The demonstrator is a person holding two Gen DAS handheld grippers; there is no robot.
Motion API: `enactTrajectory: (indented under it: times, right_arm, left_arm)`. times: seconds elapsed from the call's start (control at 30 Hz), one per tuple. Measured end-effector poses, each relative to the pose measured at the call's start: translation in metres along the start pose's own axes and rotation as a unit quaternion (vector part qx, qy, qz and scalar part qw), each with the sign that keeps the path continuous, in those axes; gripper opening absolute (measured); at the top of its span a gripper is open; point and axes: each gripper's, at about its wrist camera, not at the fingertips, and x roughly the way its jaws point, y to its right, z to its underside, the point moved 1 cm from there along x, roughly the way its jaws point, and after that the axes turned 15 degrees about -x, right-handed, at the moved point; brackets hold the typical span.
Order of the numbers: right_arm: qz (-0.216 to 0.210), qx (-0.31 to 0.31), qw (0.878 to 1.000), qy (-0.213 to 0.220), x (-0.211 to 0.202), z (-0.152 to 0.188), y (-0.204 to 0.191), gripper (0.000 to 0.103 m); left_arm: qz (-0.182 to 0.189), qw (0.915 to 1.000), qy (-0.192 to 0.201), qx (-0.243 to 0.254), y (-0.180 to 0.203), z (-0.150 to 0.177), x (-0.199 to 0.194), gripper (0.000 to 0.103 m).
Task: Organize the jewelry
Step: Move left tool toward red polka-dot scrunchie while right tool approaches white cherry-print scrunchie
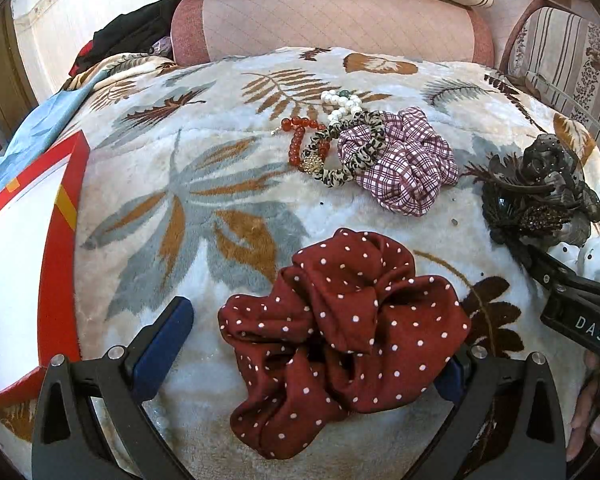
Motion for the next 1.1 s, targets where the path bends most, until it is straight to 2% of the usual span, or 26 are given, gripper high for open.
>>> enactTrajectory:
  times: [0.43, 0.6, 0.73, 0.8, 0.83, 0.97, 1.03, 1.1]
  right_arm:
    - [-0.012, 0.022, 1.000, 0.016, -0.018, 0.011, 0.004, 0.103]
    - [-0.035, 0.034, 0.999, 0.017, -0.041, 0.023, 0.000, 0.103]
    - [-0.044, 0.043, 0.997, 0.053, -0.080, 0.034, -0.002, 0.103]
    - [-0.045, 0.047, 0.995, 0.076, -0.102, 0.040, -0.001, 0.103]
    - [-0.045, 0.052, 0.994, 0.084, -0.112, 0.042, 0.001, 0.103]
    - [-0.049, 0.054, 0.990, 0.117, -0.141, 0.052, -0.004, 0.103]
    - [-0.066, 0.055, 0.991, 0.104, -0.149, 0.049, -0.005, 0.103]
    - [-0.076, 0.053, 0.991, 0.094, -0.156, 0.045, -0.007, 0.103]
  left_arm:
    - [-0.003, 1.0000, 0.001, 0.002, 0.001, -0.002, 0.000, 0.103]
    - [-0.002, 0.9991, -0.039, 0.014, -0.003, 0.003, -0.016, 0.103]
    - [0.034, 0.9990, 0.030, -0.004, -0.018, 0.025, -0.065, 0.103]
    - [0.037, 0.9938, 0.105, 0.008, -0.024, 0.037, -0.103, 0.103]
    - [0.038, 0.9916, 0.123, 0.011, -0.027, 0.039, -0.121, 0.103]
    - [0.045, 0.9866, 0.157, 0.010, -0.035, 0.037, -0.172, 0.103]
    - [0.030, 0.9843, 0.172, 0.026, -0.029, 0.032, -0.189, 0.103]
    - [0.020, 0.9880, 0.150, 0.032, -0.027, 0.018, -0.193, 0.103]
